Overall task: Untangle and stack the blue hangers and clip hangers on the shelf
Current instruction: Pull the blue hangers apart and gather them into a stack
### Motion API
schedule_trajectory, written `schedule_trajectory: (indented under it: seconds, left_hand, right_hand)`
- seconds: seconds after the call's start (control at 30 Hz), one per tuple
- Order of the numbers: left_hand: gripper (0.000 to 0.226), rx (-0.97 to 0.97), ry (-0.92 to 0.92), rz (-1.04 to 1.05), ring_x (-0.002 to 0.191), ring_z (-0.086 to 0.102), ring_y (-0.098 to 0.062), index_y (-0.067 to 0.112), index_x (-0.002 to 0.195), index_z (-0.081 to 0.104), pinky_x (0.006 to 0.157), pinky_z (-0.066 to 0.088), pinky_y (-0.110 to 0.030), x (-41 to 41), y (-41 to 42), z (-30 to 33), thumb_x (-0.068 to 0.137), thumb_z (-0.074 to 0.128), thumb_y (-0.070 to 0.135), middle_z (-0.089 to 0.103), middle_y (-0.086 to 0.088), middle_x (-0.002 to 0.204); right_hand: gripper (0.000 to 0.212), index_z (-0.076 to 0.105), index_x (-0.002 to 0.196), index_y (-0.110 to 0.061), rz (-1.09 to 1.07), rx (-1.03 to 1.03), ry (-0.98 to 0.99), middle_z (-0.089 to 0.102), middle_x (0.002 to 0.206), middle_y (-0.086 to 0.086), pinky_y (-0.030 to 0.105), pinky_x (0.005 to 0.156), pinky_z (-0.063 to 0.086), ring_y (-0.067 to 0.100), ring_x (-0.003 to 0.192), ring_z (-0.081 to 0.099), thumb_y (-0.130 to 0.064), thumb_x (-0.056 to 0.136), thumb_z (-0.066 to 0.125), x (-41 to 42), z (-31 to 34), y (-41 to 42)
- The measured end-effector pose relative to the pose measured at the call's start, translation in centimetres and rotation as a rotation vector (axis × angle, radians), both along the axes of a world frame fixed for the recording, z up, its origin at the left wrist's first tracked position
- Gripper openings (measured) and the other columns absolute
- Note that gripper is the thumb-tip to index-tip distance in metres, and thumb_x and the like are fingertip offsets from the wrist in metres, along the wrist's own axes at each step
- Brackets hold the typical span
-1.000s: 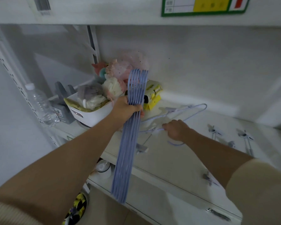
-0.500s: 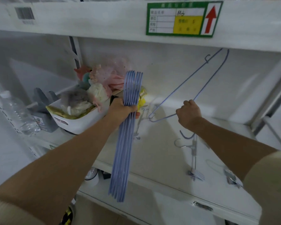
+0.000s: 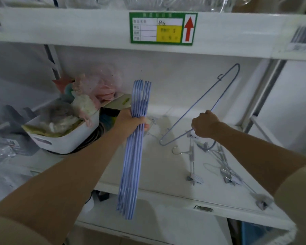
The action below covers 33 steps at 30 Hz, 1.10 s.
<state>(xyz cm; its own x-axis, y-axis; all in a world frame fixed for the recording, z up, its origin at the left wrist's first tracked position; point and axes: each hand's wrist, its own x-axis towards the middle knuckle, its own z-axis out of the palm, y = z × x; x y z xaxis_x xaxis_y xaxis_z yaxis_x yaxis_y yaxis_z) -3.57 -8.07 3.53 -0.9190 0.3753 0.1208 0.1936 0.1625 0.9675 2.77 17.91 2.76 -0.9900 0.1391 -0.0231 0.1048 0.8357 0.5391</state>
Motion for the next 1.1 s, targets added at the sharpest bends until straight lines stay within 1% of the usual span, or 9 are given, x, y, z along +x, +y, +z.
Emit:
schedule_trajectory:
  seconds: [0.17, 0.37, 0.43, 0.5, 0.6, 0.7, 0.8, 0.87, 1.1]
  left_hand:
    - [0.016, 0.012, -0.005, -0.04, 0.052, 0.067, -0.004, 0.004, 0.105, 0.055, 0.06, 0.06, -0.022, 0.8, 0.5, -0.4, 0.09, 0.058, 0.0, 0.062, -0.01, 0.08]
    - [0.016, 0.019, -0.024, -0.044, 0.053, 0.068, -0.006, 0.002, 0.105, 0.055, 0.061, 0.061, -0.024, 0.5, 1.2, -0.7, 0.09, 0.057, -0.002, 0.062, -0.012, 0.079]
    - [0.016, 0.01, -0.021, -0.043, 0.054, 0.068, -0.007, 0.001, 0.106, 0.056, 0.065, 0.061, -0.027, 0.2, 1.5, -0.8, 0.09, 0.056, -0.002, 0.062, -0.013, 0.079]
    - [0.016, 0.002, -0.019, -0.035, 0.054, 0.068, -0.006, 0.001, 0.106, 0.056, 0.064, 0.061, -0.027, -0.3, 1.9, -1.0, 0.09, 0.056, -0.002, 0.062, -0.013, 0.079]
    - [0.016, -0.017, -0.01, -0.032, 0.053, 0.067, -0.007, -0.002, 0.107, 0.056, 0.066, 0.061, -0.029, -0.9, 2.4, -1.2, 0.091, 0.055, -0.003, 0.061, -0.013, 0.077]
    - [0.014, -0.024, -0.006, -0.025, 0.051, 0.066, -0.005, -0.001, 0.105, 0.055, 0.061, 0.061, -0.024, -1.4, 2.9, -1.4, 0.091, 0.055, -0.003, 0.061, -0.011, 0.076]
    - [0.015, -0.007, -0.025, -0.013, 0.051, 0.067, -0.003, -0.001, 0.106, 0.054, 0.057, 0.058, -0.018, -1.7, 3.4, -1.6, 0.091, 0.055, -0.003, 0.061, -0.01, 0.078]
    - [0.016, -0.006, -0.031, 0.0, 0.051, 0.067, -0.004, -0.002, 0.106, 0.055, 0.058, 0.059, -0.02, -2.1, 3.7, -1.8, 0.09, 0.056, -0.003, 0.062, -0.01, 0.078]
    - [0.014, -0.023, -0.029, 0.002, 0.052, 0.068, -0.011, -0.004, 0.103, 0.056, 0.067, 0.062, -0.033, -2.9, 4.5, -2.0, 0.089, 0.057, -0.003, 0.063, -0.015, 0.075]
  right_hand:
    - [0.024, 0.063, 0.106, -0.021, -0.026, 0.102, 0.049, 0.068, 0.106, 0.0, 0.032, 0.097, 0.032, 0.018, 0.11, 0.052, -0.02, 0.092, 0.043, 1.4, -2.1, -0.3]
    - [0.014, 0.066, 0.089, -0.02, 0.055, 0.177, 0.101, 0.07, 0.087, -0.001, 0.032, 0.093, 0.035, 0.02, 0.1, 0.054, -0.017, 0.083, 0.054, 1.3, -3.3, 0.6]
    - [0.005, 0.067, 0.065, -0.017, 0.132, 0.193, 0.154, 0.065, 0.06, -0.001, 0.03, 0.08, 0.041, 0.021, 0.078, 0.059, -0.017, 0.062, 0.071, 1.0, -3.6, 1.0]
    - [0.015, 0.063, 0.051, -0.016, 0.13, 0.196, 0.15, 0.058, 0.047, 0.0, 0.029, 0.071, 0.042, 0.021, 0.064, 0.058, -0.014, 0.047, 0.077, 0.4, -3.9, 1.1]
    - [0.013, 0.065, 0.058, -0.015, 0.115, 0.204, 0.113, 0.064, 0.055, 0.001, 0.03, 0.076, 0.041, 0.02, 0.071, 0.06, -0.016, 0.055, 0.078, -0.9, -5.0, 1.8]
    - [0.02, 0.063, 0.048, -0.014, 0.152, 0.183, 0.156, 0.059, 0.047, 0.002, 0.031, 0.072, 0.032, 0.021, 0.063, 0.058, -0.019, 0.044, 0.082, -1.8, -5.2, 2.5]
    - [0.008, 0.068, 0.079, -0.013, 0.134, 0.184, 0.132, 0.07, 0.077, 0.003, 0.031, 0.088, 0.035, 0.022, 0.089, 0.058, -0.018, 0.073, 0.067, -1.9, -5.0, 3.3]
    - [0.02, 0.065, 0.097, -0.016, 0.08, 0.195, 0.16, 0.07, 0.097, 0.001, 0.031, 0.097, 0.033, 0.021, 0.105, 0.052, -0.012, 0.086, 0.049, -2.0, -5.1, 4.2]
    - [0.02, 0.066, 0.098, -0.019, -0.02, 0.093, 0.254, 0.07, 0.101, 0.0, 0.031, 0.096, 0.032, 0.02, 0.109, 0.051, -0.016, 0.086, 0.05, -1.9, -3.6, 4.7]
